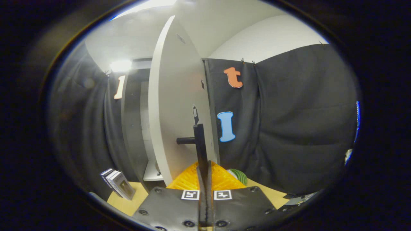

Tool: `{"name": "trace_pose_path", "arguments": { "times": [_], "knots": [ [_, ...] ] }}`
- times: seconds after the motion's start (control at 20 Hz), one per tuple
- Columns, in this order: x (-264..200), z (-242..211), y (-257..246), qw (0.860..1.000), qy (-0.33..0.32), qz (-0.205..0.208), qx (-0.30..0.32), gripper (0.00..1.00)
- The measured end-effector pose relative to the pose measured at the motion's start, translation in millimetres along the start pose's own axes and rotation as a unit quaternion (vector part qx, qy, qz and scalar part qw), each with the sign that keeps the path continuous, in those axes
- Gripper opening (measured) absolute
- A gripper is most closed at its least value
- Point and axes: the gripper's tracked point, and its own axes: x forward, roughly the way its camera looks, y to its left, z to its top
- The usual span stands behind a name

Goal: Open the shoe cabinet door, grab the shoes and put them into the shoe cabinet, then close the shoe cabinet door.

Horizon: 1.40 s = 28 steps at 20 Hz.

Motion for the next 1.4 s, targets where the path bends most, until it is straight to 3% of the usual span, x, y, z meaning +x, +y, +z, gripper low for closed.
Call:
{"name": "trace_pose_path", "arguments": {
  "times": [0.4,0.9,1.4],
  "knots": [
    [8.4,-0.4,-50.6,1.000,0.016,0.013,0.021,0.02],
    [20.7,4.1,-98.1,0.997,0.020,0.073,-0.001,0.02],
    [15.7,-6.2,-177.1,0.999,0.026,0.019,0.027,0.02]
  ]
}}
